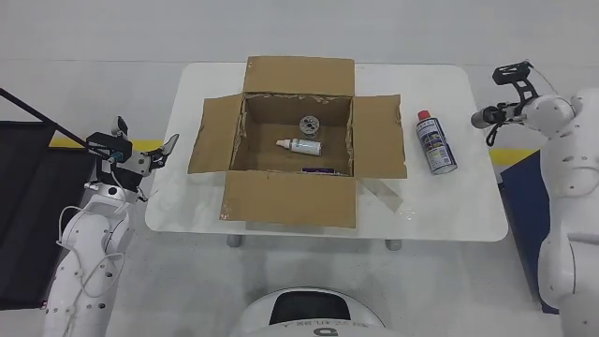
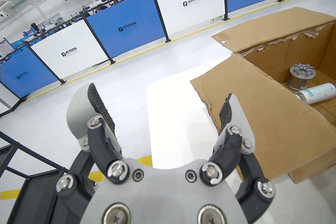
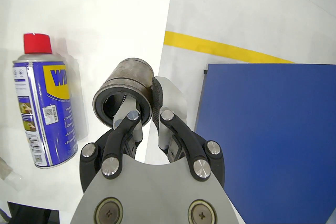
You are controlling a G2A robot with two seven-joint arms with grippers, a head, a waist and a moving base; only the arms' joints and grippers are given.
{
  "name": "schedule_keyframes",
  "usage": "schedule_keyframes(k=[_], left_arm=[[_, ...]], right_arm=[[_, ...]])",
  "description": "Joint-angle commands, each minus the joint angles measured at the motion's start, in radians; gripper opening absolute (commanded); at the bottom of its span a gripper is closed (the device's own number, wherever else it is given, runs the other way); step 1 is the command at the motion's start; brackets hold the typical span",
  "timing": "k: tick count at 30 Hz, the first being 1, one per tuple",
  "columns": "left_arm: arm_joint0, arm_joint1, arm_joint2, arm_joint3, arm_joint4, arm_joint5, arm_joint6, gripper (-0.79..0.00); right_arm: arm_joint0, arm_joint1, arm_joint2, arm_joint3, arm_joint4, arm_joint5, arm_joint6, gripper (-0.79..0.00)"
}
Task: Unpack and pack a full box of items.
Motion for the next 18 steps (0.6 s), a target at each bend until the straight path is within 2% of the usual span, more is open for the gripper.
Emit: schedule_keyframes(k=[1,6,12,18], left_arm=[[0.0,0.0,0.0,0.0,0.0,0.0,0.0,0.0],[0.0,0.0,0.0,0.0,0.0,0.0,0.0,0.0],[0.0,0.0,0.0,0.0,0.0,0.0,0.0,0.0],[0.0,0.0,0.0,0.0,0.0,0.0,0.0,0.0]], right_arm=[[0.015,-0.008,-0.033,0.025,-0.013,0.009,0.002,-0.785],[0.072,-0.033,-0.104,0.117,-0.017,0.012,0.017,-0.785],[0.138,-0.054,-0.163,0.226,-0.012,-0.054,0.041,-0.785],[0.197,-0.073,-0.2,0.322,-0.003,-0.072,0.043,-0.785]])
